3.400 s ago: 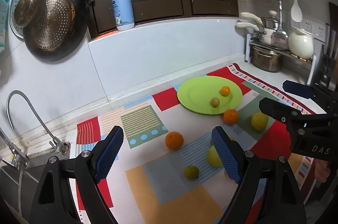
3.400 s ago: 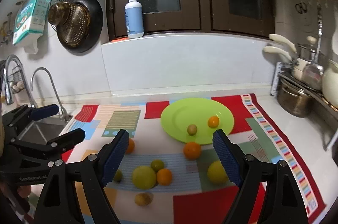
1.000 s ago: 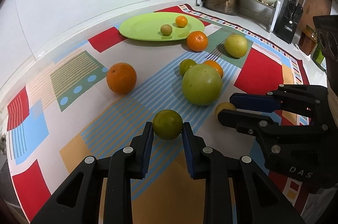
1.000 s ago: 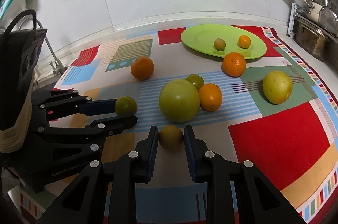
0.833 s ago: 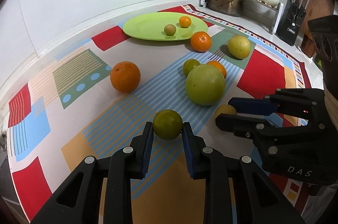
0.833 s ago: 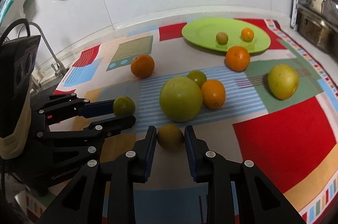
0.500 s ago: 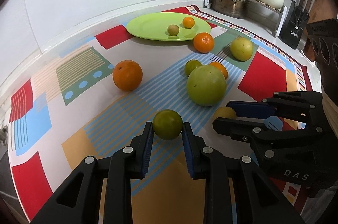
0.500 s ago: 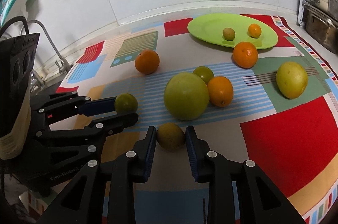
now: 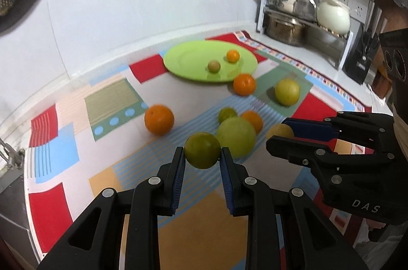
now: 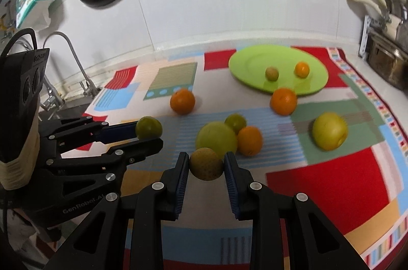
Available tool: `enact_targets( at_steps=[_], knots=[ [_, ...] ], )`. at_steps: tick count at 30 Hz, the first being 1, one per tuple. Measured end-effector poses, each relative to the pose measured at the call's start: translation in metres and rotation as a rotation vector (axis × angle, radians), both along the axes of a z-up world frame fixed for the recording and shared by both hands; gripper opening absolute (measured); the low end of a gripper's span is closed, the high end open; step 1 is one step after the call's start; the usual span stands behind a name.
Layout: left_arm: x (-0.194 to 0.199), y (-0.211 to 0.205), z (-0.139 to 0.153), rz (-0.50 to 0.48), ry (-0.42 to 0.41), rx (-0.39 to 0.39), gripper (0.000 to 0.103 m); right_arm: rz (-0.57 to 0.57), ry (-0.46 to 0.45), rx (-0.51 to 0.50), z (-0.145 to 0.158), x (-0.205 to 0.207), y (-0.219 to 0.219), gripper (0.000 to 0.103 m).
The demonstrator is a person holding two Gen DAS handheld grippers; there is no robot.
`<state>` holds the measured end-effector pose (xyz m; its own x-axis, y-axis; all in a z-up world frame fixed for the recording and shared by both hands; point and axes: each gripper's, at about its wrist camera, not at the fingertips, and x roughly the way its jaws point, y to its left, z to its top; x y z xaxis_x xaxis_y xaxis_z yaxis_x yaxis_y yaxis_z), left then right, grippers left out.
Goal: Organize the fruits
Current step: 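Lift both fruits onto the green plate and open both tools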
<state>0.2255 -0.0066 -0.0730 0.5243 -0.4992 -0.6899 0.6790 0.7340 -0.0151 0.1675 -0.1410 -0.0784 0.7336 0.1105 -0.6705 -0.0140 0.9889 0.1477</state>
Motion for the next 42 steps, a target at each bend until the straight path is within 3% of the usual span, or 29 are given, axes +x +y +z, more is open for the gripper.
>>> enact_targets(
  at_steps=[21,33,42],
  knots=[
    [0.008,-0.077,0.08,0.093,-0.154,-0.067,0.028,0.043,-0.214,-0.08,0.081,0.017,-0.084,0.029],
    [0.076,-0.125,0.085,0.118,-0.065,-0.053,0.028,0.075,-0.201,-0.104,0.103,0.083,-0.128,0.029],
    [0.133,-0.144,0.063,0.145,0.002,-0.001,0.028,0.107,-0.128,-0.117,0.086,0.146,-0.14,0.029]
  ],
)
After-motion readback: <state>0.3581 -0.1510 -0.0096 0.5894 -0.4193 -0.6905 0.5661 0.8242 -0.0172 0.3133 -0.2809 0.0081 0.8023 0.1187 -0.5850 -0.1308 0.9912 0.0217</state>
